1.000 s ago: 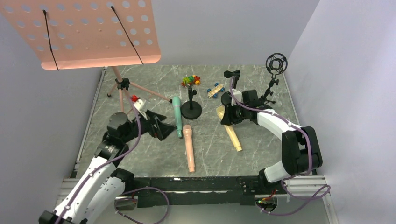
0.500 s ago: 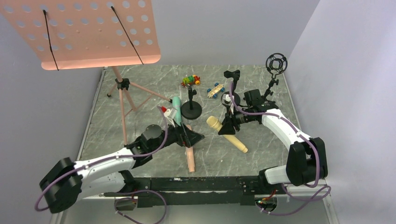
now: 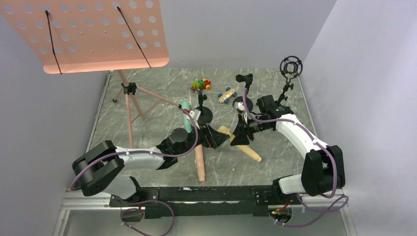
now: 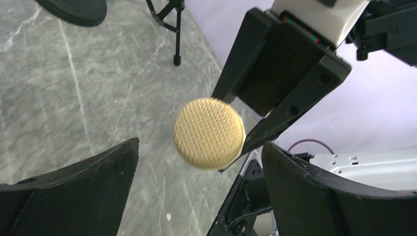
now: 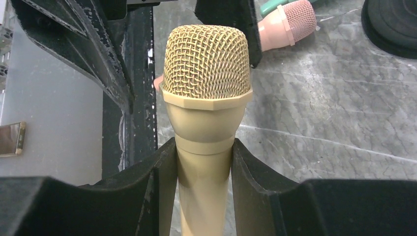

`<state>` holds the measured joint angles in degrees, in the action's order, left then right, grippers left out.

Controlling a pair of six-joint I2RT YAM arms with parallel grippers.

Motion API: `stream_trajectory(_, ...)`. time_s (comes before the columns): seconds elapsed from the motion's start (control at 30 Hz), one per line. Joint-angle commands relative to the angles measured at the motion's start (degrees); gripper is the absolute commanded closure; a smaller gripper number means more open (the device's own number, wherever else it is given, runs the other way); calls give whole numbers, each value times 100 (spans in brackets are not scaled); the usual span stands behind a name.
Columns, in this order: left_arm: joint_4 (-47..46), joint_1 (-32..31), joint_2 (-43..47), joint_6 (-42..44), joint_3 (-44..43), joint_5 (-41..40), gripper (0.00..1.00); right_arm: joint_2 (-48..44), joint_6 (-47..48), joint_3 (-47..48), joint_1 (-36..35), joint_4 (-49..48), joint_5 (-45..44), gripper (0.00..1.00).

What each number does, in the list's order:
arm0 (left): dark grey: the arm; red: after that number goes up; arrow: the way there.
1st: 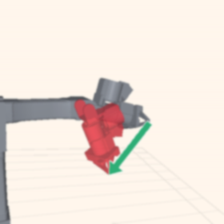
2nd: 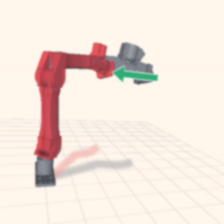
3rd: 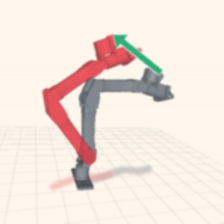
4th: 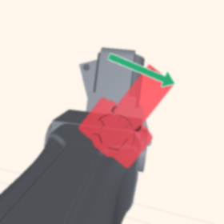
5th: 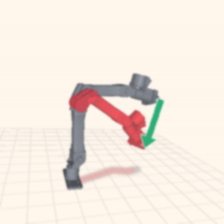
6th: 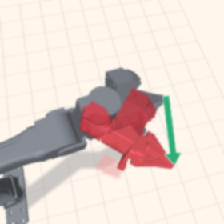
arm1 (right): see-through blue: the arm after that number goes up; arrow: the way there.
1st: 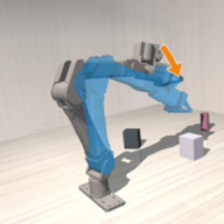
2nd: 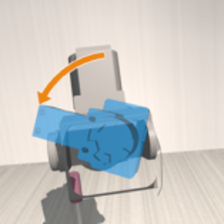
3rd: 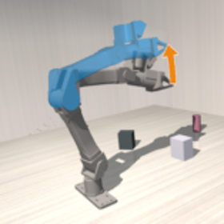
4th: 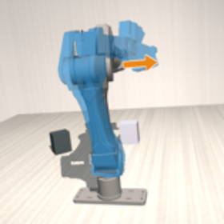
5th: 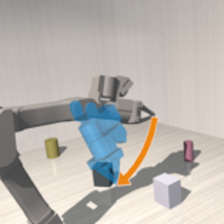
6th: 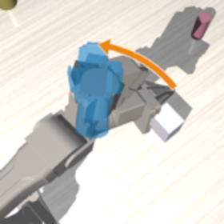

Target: Attach the microphones to the stand

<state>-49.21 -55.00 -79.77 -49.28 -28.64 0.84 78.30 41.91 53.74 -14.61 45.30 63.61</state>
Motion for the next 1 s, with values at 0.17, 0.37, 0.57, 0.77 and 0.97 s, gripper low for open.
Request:
stream_trajectory(0.17,-946,-50,-510,-78,-620,393,17,-148,432,265,-12,190,365,78)
stream_trajectory(0.37,-1046,-54,-653,-225,-619,651,24,-178,415,260,-21,147,362,78)
stream_trajectory(0.57,-922,-80,-702,-225,-623,832,29,-195,435,260,-7,145,399,77)
stream_trajectory(0.77,-612,-98,-717,-138,-736,925,30,-191,450,269,2,163,415,77)
stream_trajectory(0.97,-134,-107,-659,24,-782,1059,29,-184,454,278,7,168,421,76)
